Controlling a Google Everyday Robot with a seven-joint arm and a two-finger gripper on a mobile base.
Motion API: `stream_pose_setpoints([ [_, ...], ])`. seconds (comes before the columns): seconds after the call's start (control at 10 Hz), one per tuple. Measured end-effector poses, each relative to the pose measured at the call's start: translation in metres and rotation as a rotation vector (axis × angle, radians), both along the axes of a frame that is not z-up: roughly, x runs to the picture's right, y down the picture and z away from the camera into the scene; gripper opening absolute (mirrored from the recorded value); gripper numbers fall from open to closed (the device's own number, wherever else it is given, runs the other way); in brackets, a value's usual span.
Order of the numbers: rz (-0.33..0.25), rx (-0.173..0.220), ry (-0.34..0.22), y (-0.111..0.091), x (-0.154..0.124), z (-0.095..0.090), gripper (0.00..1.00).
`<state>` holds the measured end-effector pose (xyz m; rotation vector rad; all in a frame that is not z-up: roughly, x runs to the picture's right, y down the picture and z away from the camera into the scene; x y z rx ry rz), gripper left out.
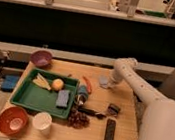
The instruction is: Wipe table surface with towel
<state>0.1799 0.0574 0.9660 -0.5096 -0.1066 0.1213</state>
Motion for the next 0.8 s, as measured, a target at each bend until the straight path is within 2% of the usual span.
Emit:
stream_pose_setpoints([
  [0.3, -0.034, -0.004, -0.025, 0.022, 0.005, -0.029, 0.08],
  [0.6, -0.074, -0.035, -0.023, 0.06, 0.021, -0.06, 0.08],
  [0.8, -0.092, -0.057, -0.003, 0.076, 0.037, -0.063, 0.08],
])
